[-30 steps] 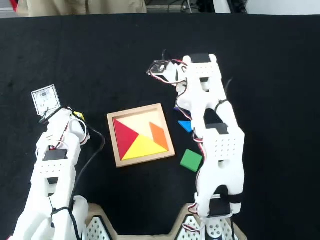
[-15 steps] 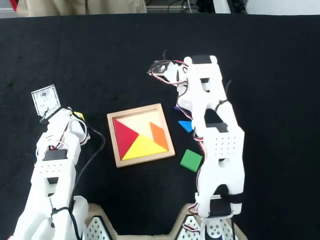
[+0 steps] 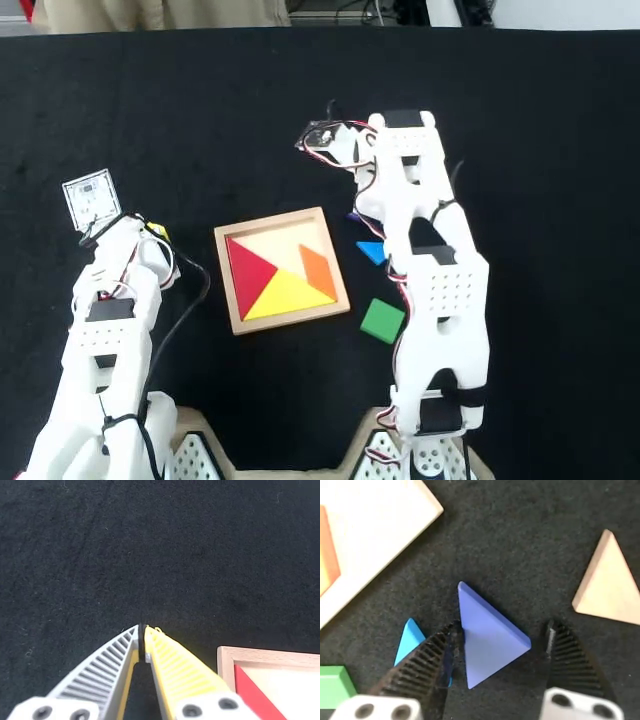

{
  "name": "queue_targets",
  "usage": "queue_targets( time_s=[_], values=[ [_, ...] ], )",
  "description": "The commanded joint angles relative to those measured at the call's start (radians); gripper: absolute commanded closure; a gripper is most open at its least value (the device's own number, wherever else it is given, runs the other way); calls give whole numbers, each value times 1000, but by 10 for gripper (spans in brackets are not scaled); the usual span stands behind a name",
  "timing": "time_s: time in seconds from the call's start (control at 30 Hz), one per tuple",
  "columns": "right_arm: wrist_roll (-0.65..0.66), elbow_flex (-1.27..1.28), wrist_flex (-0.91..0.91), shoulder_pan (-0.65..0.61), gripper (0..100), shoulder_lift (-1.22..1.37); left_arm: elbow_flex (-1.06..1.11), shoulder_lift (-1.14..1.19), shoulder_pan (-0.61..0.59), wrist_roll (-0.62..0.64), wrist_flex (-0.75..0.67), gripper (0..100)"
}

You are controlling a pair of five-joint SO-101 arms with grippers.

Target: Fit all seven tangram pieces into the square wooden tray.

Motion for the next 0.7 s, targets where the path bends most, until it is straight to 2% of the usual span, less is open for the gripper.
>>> queue_targets(
  time_s=[0.0, 0.13, 0.27, 0.37, 0.53, 0.67],
  values=[
    [9, -12, -3, 51, 801, 10, -7, -25, 13, -12, -21, 970],
    [8, -12, -3, 51, 907, 10, -7, -25, 13, -12, -21, 970],
    [6, -13, -3, 51, 913, 10, -7, -25, 13, -12, -21, 970],
    [5, -21, -3, 51, 858, 7, -7, -25, 13, -12, -21, 970],
    [5, -61, 64, 51, 651, 7, -7, -25, 13, -12, -21, 970],
    [8, -160, 175, 51, 648, 7, -7, -25, 13, -12, -21, 970]
  ],
)
